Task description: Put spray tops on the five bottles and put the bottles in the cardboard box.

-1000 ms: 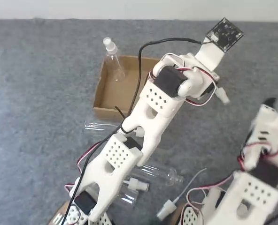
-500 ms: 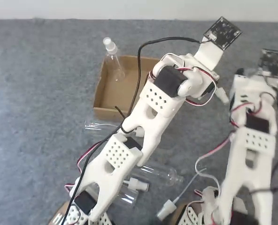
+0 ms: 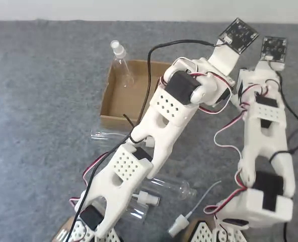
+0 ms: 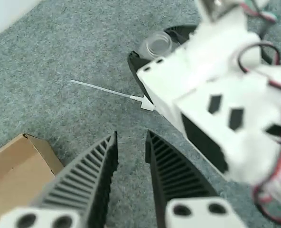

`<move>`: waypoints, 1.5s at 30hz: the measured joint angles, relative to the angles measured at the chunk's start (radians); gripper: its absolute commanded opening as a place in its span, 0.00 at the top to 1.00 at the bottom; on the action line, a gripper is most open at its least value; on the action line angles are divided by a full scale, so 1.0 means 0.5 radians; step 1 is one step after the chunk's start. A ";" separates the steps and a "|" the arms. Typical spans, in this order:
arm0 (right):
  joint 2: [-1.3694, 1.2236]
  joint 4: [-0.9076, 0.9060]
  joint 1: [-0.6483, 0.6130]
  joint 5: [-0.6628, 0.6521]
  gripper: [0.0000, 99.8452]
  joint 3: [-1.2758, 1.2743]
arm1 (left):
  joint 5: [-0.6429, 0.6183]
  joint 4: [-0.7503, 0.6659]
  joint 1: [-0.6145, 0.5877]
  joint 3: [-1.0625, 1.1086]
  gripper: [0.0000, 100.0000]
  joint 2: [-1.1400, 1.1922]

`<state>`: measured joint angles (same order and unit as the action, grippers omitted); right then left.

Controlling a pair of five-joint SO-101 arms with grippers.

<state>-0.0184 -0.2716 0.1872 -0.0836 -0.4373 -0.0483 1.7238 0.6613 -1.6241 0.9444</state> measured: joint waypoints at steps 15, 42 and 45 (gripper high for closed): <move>-0.445 0.000 -0.074 0.000 0.92 0.430 | 0.000 0.000 0.000 0.000 0.91 0.000; 0.295 -0.617 -0.273 -0.003 0.92 -0.147 | 0.000 0.000 -0.068 -0.003 0.91 0.000; 0.365 -0.724 -0.292 -0.003 0.92 -0.147 | 0.000 0.000 -0.074 -0.003 0.91 -0.003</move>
<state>0.1642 -0.6337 0.0414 -0.0852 -0.5109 -0.0483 1.7238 0.6245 -1.6256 0.9429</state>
